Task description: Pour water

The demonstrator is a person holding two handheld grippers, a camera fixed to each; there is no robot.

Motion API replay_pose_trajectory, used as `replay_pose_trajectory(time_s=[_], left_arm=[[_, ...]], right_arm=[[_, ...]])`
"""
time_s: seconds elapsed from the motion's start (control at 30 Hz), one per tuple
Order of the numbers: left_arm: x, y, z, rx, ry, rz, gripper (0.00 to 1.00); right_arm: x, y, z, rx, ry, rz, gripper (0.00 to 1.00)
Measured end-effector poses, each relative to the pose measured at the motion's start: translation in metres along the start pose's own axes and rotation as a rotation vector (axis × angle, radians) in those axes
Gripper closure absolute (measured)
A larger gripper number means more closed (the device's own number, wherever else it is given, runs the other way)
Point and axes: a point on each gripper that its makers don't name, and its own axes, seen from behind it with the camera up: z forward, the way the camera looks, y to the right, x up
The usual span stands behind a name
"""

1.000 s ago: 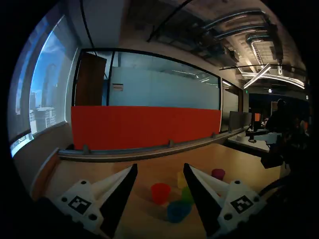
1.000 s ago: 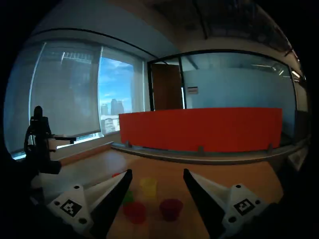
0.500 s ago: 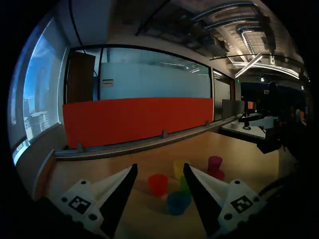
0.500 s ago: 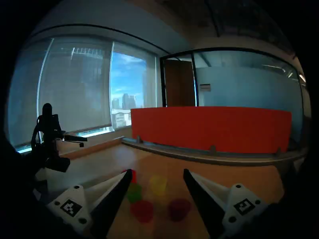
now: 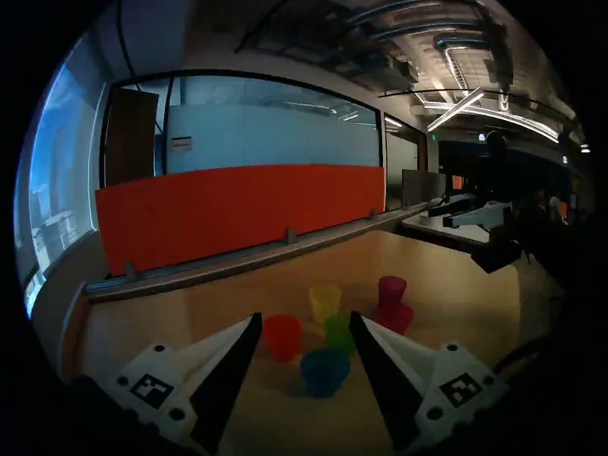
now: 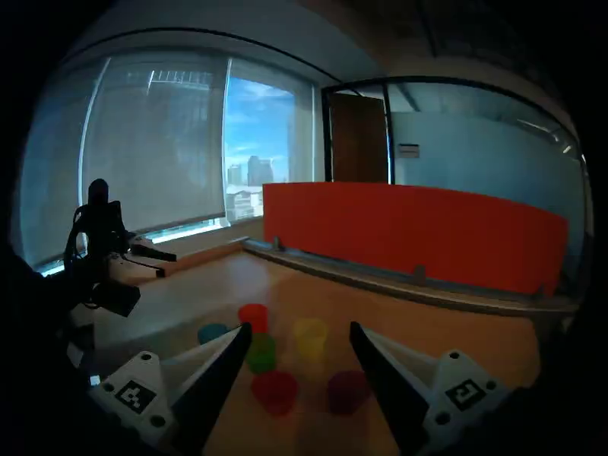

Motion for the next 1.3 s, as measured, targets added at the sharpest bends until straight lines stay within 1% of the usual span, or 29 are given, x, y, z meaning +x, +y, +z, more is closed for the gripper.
replay_pose_trajectory(time_s=[0.4, 0.6, 0.7, 0.9, 1.0, 1.1, 1.3], left_arm=[[-0.028, 0.008, 0.011, -0.045, -0.074, 0.035, 0.15], [-0.047, 0.012, 0.021, -0.07, -0.114, 0.031, 0.15], [-0.058, 0.014, 0.028, -0.082, -0.143, 0.028, 0.15], [-0.076, 0.015, 0.039, -0.092, -0.185, 0.051, 0.15], [-0.086, 0.017, 0.044, -0.105, -0.207, 0.058, 0.15], [-0.096, 0.021, 0.048, -0.12, -0.229, 0.061, 0.15], [-0.115, 0.022, 0.055, -0.13, -0.271, 0.069, 0.15]], right_arm=[[-0.012, 0.0, 0.012, 0.018, -0.046, -0.032, 0.01], [-0.019, 0.004, 0.017, 0.016, -0.065, -0.04, 0.01], [-0.023, 0.006, 0.019, 0.014, -0.072, -0.043, 0.01], [-0.029, 0.009, 0.025, 0.015, -0.08, -0.044, 0.01], [-0.033, 0.01, 0.028, 0.016, -0.086, -0.04, 0.01], [-0.036, 0.012, 0.031, 0.017, -0.093, -0.035, 0.01], [-0.041, 0.014, 0.037, 0.016, -0.1, -0.033, 0.01]])
